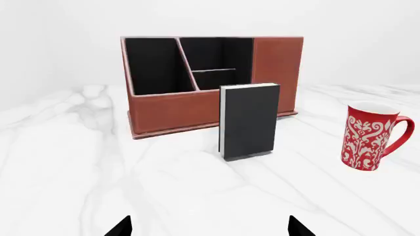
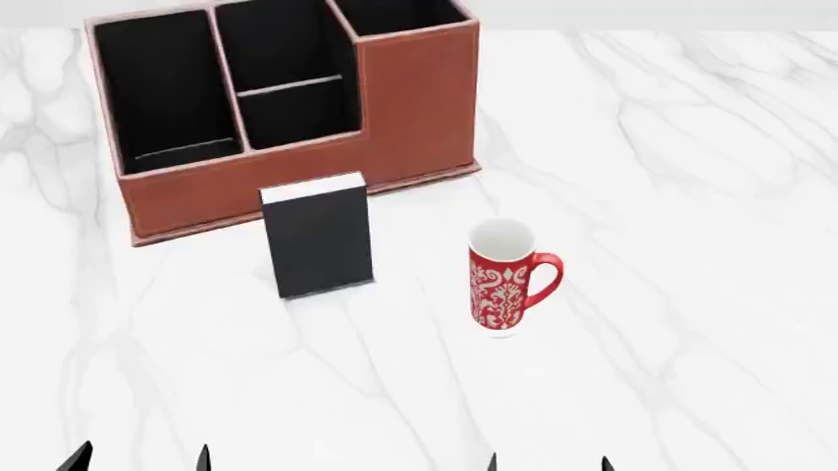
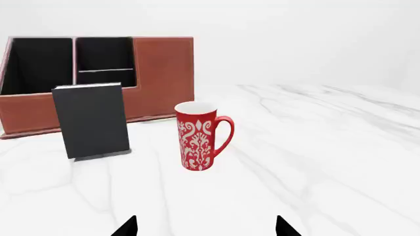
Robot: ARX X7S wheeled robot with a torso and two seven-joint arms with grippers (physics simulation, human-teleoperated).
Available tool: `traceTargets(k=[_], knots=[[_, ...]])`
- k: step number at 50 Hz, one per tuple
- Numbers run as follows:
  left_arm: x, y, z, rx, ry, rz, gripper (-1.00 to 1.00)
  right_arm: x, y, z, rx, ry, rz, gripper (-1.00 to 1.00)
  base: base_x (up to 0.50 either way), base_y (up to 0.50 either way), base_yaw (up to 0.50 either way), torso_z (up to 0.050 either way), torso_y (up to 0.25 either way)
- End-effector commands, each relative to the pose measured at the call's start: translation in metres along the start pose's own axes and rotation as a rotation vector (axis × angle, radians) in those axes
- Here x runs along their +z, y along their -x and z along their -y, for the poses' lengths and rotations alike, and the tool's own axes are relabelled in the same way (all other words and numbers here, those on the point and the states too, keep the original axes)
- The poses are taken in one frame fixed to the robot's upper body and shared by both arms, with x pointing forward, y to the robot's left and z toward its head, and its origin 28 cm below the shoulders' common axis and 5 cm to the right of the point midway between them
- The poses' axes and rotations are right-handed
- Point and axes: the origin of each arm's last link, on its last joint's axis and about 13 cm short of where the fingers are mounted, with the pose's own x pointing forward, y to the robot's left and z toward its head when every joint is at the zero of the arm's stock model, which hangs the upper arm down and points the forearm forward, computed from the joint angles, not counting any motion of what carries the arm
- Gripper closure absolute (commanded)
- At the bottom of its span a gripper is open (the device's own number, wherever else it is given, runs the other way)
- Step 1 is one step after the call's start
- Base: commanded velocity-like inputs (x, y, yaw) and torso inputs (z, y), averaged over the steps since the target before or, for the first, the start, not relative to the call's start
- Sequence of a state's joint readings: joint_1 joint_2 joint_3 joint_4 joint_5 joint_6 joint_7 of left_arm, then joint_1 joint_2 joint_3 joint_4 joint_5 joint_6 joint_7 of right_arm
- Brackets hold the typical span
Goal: Pick up the book and place it in the front compartment of the caddy.
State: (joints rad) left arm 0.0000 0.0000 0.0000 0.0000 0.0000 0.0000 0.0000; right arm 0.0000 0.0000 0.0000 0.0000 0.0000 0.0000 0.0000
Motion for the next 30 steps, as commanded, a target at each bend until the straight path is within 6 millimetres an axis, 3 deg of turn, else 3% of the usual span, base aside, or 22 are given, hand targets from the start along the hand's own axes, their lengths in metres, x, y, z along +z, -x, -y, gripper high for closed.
traceTargets(k=[1,30], knots=[[-0.0001,-0.0003,-0.0002,0.006,-0.001,-0.002,-1.0,0.0002,0.0007,0.0,0.004,-0.003,0.001,-1.0,0.0,0.0,0.0,0.0,0.0],[-0.0016,-0.0006,-0.0009,0.009,0.013,-0.071,-1.0,0.0043,0.0013,-0.0006,0.018,0.012,-0.005,-1.0,0.0,0.0,0.0,0.0,0.0]])
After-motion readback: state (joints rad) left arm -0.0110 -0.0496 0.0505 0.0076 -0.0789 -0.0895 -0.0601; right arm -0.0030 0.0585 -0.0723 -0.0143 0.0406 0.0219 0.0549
